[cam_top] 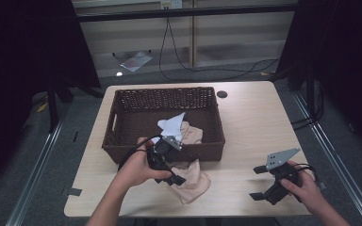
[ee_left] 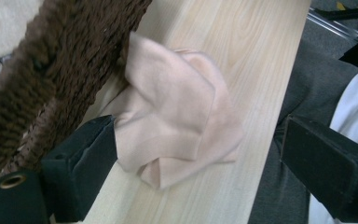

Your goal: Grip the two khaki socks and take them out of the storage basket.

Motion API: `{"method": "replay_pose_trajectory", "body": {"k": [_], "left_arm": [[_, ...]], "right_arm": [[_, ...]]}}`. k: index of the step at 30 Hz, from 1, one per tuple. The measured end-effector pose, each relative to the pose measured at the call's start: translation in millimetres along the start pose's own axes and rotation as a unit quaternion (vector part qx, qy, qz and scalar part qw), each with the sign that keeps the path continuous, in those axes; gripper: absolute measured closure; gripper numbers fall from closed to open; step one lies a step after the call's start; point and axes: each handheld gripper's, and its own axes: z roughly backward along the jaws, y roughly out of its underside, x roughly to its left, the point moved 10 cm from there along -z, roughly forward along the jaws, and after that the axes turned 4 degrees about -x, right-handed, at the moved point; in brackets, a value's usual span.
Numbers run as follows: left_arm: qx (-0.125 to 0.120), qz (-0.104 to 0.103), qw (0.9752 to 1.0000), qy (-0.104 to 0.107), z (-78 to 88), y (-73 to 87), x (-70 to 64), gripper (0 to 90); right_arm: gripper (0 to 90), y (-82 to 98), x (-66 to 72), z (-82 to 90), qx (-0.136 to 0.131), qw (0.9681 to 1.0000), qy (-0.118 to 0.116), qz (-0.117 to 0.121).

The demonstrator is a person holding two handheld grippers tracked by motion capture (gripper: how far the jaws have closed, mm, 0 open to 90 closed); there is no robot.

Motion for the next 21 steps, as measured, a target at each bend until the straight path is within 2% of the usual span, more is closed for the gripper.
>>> {"method": "replay_pose_trajectory", "body": {"k": [6, 7, 12, 13, 14, 15, 21], "left_arm": [[-0.011, -0.002, 0.9999, -0.001, -5.2, 7.1, 3.6, 9.6], [-0.015, 0.004, 0.9999, 0.001, -7.1, 8.2, 3.4, 9.6], [-0.012, -0.002, 0.9999, -0.001, -13.2, 17.6, 7.5, 9.1], [-0.020, 0.004, 0.9998, -0.003, -15.1, 18.1, 7.6, 9.0], [-0.015, 0.001, 0.9999, 0.000, -15.1, 20.2, 8.4, 8.9], [-0.021, 0.005, 0.9998, -0.001, -17.0, 20.7, 8.2, 8.8], [-0.028, -0.011, 0.9995, -0.005, -25.5, 29.5, 10.8, 8.4]], "right_arm": [[2.5, 0.2, -0.1, -0.3, 0.001, 1.0000, 0.002, -0.001], [2.5, 0.3, 0.0, -0.2, 0.002, 1.0000, 0.002, -0.001], [2.5, 0.2, 0.0, -0.4, 0.001, 1.0000, 0.002, 0.000], [2.5, 0.4, -0.1, -0.3, 0.002, 1.0000, 0.002, 0.000], [2.5, 0.3, -0.2, 0.1, 0.002, 1.0000, 0.002, 0.000], [2.5, 0.2, -0.3, 0.2, 0.001, 1.0000, 0.001, 0.001], [2.5, 0.2, 0.2, 0.1, 0.001, 1.0000, -0.001, 0.002]]}}
